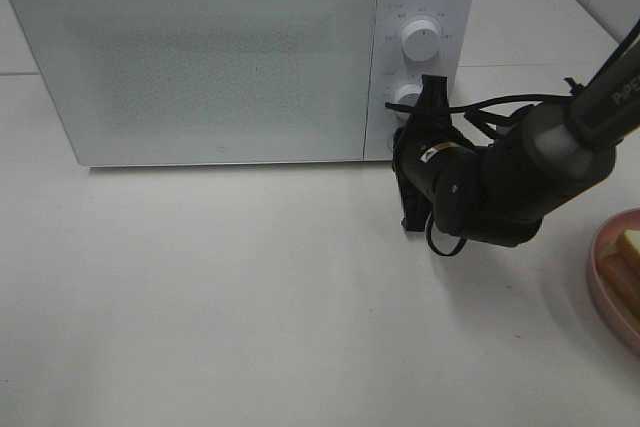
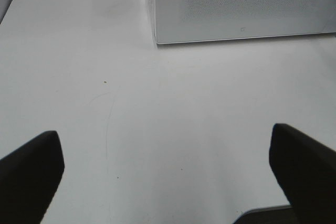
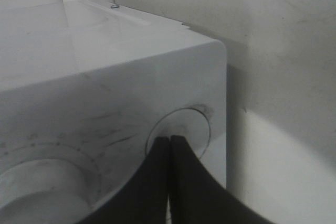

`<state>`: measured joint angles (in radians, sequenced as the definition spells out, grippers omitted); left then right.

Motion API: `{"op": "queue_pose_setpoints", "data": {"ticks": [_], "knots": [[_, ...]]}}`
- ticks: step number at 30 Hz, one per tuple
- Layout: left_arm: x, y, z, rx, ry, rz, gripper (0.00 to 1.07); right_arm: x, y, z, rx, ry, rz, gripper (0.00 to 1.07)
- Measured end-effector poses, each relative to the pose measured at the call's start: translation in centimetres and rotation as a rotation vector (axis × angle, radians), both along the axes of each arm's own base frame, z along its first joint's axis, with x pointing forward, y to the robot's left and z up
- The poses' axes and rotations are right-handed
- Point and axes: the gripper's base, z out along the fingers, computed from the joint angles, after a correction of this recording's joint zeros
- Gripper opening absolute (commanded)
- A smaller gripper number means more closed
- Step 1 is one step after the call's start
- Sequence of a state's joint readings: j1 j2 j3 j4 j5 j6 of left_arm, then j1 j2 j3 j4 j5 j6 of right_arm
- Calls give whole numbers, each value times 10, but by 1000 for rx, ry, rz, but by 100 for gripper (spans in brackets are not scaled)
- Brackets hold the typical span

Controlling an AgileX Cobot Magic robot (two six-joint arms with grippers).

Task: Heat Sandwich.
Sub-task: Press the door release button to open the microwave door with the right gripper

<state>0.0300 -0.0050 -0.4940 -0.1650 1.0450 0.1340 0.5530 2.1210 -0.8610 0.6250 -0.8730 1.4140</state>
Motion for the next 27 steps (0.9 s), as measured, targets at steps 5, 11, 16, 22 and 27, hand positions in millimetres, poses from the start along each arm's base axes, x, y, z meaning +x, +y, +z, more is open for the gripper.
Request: {"op": "queue_pose_setpoints", "data": {"ticks": [5, 11, 16, 22, 27], "knots": [[0, 0, 0, 0, 0, 0, 100, 3, 2, -5, 1, 8, -3, 0], [0, 0, 0, 0, 0, 0, 100, 4, 1, -3, 3, -14, -21, 0], [0, 0, 0, 0, 0, 0, 100, 6, 2, -5, -6, -19, -31, 0], [0, 0, 0, 0, 0, 0, 100, 11, 3, -8, -6, -29, -59, 0], [0, 0, 0, 0, 0, 0, 100, 17, 2, -7, -23, -26, -57, 0]]}}
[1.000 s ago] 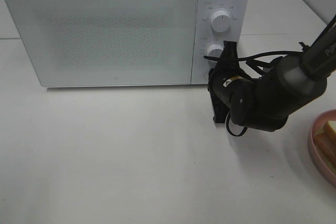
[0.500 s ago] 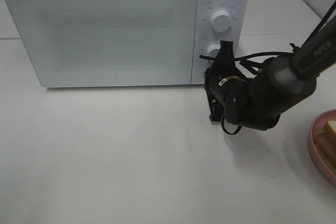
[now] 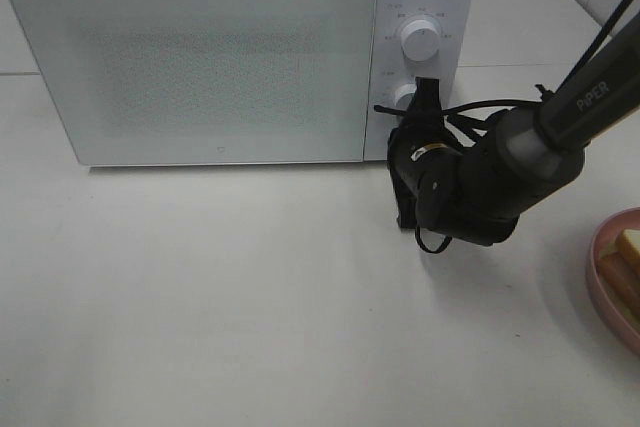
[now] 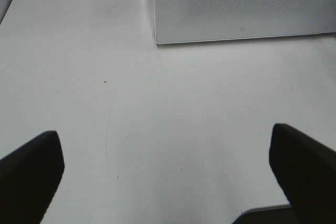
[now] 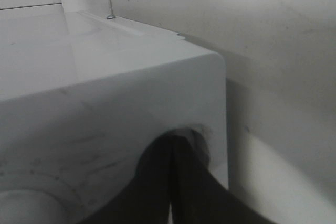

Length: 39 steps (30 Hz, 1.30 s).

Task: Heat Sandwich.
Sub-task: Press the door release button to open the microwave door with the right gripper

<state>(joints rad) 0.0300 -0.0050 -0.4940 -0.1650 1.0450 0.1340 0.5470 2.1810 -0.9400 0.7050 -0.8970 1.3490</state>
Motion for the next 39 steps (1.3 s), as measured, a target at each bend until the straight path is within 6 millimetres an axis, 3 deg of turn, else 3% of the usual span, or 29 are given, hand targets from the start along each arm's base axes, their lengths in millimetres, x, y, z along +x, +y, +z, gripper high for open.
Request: {"op": "queue_pose_setpoints", "data": {"ticks": [22, 39], "knots": [[0, 0, 0, 0, 0, 0, 100, 3, 1, -4, 4, 60, 4, 0], [0, 0, 0, 0, 0, 0, 100, -1, -4, 10, 4, 88, 41, 0]]}}
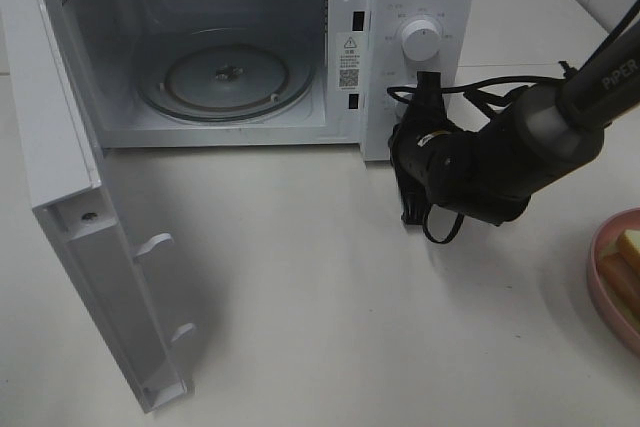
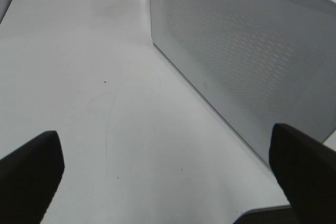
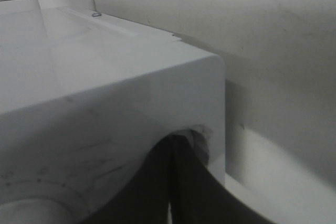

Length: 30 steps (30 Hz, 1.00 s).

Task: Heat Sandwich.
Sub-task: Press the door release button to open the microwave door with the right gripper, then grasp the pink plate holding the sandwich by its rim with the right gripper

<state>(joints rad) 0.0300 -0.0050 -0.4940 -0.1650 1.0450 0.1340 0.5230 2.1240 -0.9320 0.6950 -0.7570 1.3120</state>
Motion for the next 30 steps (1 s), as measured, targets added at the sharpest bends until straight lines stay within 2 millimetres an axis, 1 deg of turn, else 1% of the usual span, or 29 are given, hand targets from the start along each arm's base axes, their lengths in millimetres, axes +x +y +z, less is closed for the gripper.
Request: {"op": "queue_pose_setpoints", "data": {"ticks": [8, 12, 13, 16, 17, 18, 20, 21, 22, 25, 26, 27, 29, 30], "knots": [[0, 0, 0, 0, 0, 0, 100, -11, 2, 5, -13, -12, 25, 0], [0, 0, 0, 0, 0, 0, 100, -19, 4, 10, -15, -18, 44, 0], [0, 0, 0, 0, 0, 0, 100, -24, 4, 13, -16, -18, 53, 0], [0, 0, 0, 0, 0, 0, 100, -32, 3, 14, -19, 0, 65, 0], [0, 0, 0, 0, 0, 0, 100, -32, 3, 14, -19, 0, 65, 0], [0, 0, 0, 0, 0, 0, 100, -40, 2, 15, -24, 20, 76, 0], [0, 0, 0, 0, 0, 0, 100, -47, 0, 17, -29, 34, 89, 0], [0, 0, 0, 0, 0, 0, 100, -47, 0, 17, -29, 34, 89, 0], [0, 0, 0, 0, 0, 0, 100, -54, -2, 20, -42, 45, 106, 0], [0, 0, 0, 0, 0, 0, 100, -65, -5, 28, -59, 57, 150, 0], [0, 0, 0, 0, 0, 0, 100, -65, -5, 28, -59, 57, 150, 0], [0, 0, 0, 0, 0, 0, 100, -71, -7, 34, -73, 65, 189, 0], [0, 0, 0, 0, 0, 0, 100, -78, -8, 39, -84, 80, 232, 0], [0, 0, 0, 0, 0, 0, 100, -85, -9, 44, -104, 95, 284, 0]]}}
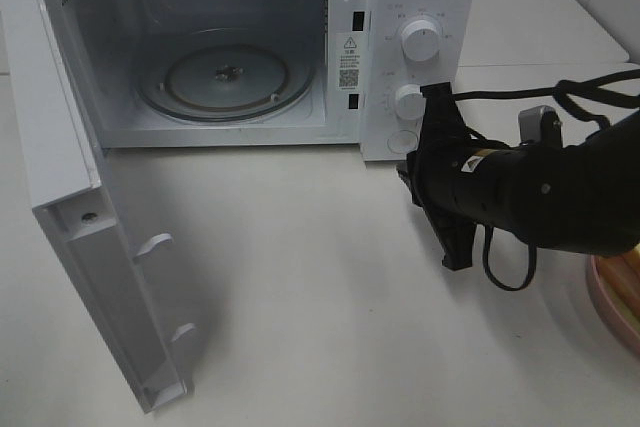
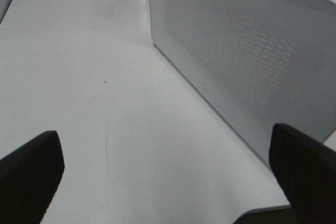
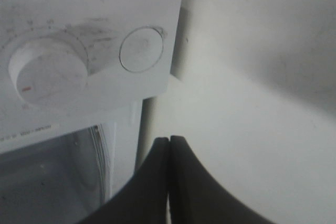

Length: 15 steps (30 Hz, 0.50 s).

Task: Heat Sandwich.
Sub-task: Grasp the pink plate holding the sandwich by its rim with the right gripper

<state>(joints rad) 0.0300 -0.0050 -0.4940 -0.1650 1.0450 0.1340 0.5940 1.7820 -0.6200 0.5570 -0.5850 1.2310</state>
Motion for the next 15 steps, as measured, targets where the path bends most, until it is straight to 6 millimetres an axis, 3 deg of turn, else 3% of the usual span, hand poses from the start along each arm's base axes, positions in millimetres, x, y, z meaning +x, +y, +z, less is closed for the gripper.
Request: {"op": "queue_pose_setpoints", "data": {"ticks": [15], "knots": [[0, 0, 0, 0, 0, 0, 100, -42, -2, 32, -277, 132, 486, 1]]}}
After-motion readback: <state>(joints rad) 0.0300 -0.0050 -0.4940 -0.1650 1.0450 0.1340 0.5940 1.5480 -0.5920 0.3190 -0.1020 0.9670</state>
